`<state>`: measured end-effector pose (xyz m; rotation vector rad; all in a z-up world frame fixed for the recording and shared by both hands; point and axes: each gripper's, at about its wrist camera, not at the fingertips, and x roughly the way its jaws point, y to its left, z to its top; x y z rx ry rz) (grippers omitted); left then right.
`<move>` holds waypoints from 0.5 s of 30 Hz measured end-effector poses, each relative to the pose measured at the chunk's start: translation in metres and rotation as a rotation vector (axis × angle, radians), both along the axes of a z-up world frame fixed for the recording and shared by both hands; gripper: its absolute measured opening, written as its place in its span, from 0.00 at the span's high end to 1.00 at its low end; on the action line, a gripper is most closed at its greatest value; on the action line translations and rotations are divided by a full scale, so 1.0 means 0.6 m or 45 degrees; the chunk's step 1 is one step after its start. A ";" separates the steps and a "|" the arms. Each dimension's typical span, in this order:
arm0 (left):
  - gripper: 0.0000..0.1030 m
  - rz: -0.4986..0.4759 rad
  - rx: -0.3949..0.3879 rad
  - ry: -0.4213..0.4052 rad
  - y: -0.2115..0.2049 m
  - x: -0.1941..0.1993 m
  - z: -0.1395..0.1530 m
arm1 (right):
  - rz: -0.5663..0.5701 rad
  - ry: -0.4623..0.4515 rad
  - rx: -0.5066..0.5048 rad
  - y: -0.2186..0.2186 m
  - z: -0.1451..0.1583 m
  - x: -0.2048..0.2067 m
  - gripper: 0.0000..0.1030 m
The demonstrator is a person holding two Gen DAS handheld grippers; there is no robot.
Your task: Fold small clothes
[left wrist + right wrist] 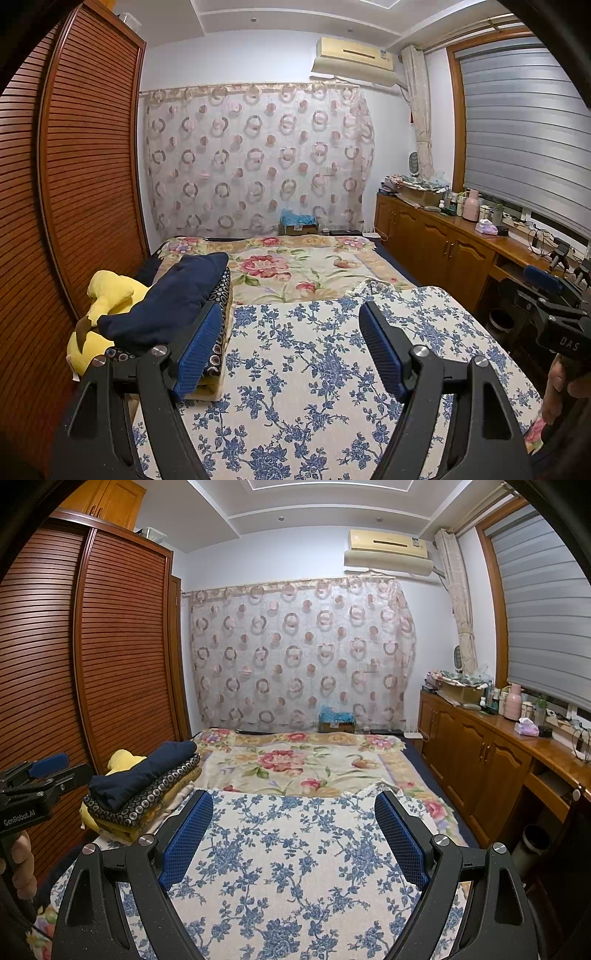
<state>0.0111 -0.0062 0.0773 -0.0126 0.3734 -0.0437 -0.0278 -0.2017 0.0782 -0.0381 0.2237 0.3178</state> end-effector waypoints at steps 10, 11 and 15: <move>0.25 0.000 0.001 0.000 0.000 0.000 0.000 | 0.004 0.002 0.000 -0.002 0.000 0.001 0.12; 0.25 0.000 0.001 0.000 0.000 0.000 0.000 | 0.003 0.002 -0.001 -0.002 0.000 0.001 0.12; 0.25 0.001 0.001 -0.001 0.000 0.000 0.000 | 0.002 0.002 0.000 -0.002 0.000 0.001 0.12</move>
